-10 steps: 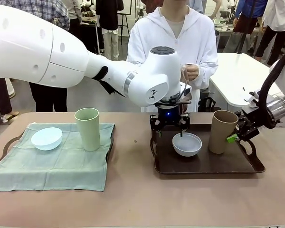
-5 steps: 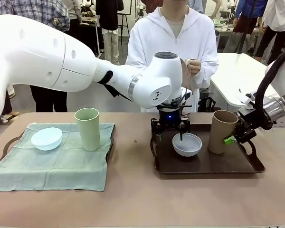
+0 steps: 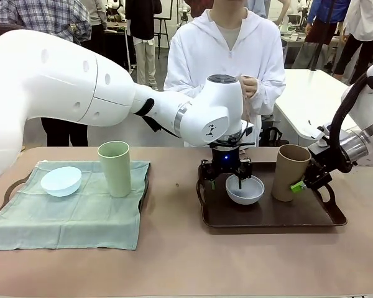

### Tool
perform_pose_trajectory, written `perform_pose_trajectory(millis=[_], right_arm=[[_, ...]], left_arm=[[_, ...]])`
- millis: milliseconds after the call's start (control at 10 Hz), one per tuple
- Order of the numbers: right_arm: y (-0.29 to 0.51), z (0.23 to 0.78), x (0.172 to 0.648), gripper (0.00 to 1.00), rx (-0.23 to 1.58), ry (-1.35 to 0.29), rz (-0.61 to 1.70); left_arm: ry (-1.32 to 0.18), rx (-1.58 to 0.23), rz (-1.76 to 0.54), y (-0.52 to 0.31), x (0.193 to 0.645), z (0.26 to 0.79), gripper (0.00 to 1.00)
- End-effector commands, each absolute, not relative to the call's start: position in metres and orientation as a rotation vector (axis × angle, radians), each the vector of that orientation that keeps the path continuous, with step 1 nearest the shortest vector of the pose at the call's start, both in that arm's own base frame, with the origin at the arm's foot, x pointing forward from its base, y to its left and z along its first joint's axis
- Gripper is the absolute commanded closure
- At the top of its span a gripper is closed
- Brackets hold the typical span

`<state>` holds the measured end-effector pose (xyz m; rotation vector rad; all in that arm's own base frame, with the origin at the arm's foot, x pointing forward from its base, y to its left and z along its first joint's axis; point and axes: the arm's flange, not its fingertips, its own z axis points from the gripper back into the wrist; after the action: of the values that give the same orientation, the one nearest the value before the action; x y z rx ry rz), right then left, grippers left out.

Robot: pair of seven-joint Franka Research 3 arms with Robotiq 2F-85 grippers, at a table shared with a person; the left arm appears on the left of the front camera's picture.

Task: Set up a tray with a mat and arrange the tableware.
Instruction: Pick up the Picnic Bowl and Reusable plastic cup from the Handle tray in front of the human's position and hold them in the air.

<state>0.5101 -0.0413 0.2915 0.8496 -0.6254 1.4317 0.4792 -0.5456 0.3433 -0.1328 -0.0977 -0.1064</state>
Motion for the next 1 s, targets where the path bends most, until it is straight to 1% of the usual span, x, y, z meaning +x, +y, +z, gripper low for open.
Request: perform_pose_trajectory(millis=[0, 100, 200, 300, 500, 600, 700, 800, 900], right_arm=[[-0.043, 0.290, 0.514, 0.60, 0.852, -0.625, 1.476], [-0.044, 0.290, 0.514, 1.00, 0.850, -0.628, 1.473], [-0.044, 0.289, 0.514, 0.66, 0.847, -0.631, 1.473], [-0.045, 0.288, 0.514, 1.00, 0.848, -0.633, 1.471], [-0.047, 0.288, 0.514, 1.00, 0.848, -0.635, 1.468], [-0.048, 0.288, 0.514, 0.78, 0.851, -0.635, 1.466], [-0.049, 0.288, 0.515, 0.78, 0.854, -0.637, 1.460], [-0.051, 0.290, 0.515, 1.00, 0.855, -0.643, 1.458], [-0.053, 0.297, 0.514, 0.78, 0.852, -0.656, 1.463]], left_arm=[[-0.084, -0.122, -0.110, -0.550, 0.481, 0.347, 0.69], [-0.085, -0.124, -0.104, -0.550, 0.480, 0.346, 1.00], [-0.083, -0.123, -0.103, -0.550, 0.480, 0.346, 0.74], [-0.082, -0.120, -0.103, -0.550, 0.480, 0.346, 1.00], [-0.066, -0.105, -0.082, -0.550, 0.480, 0.347, 1.00], [-0.058, -0.100, -0.070, -0.550, 0.480, 0.347, 1.00], [-0.053, -0.098, -0.066, -0.549, 0.479, 0.349, 1.00], [-0.054, -0.090, -0.059, -0.547, 0.479, 0.352, 1.00], [-0.048, -0.084, -0.049, -0.545, 0.479, 0.354, 1.00]])
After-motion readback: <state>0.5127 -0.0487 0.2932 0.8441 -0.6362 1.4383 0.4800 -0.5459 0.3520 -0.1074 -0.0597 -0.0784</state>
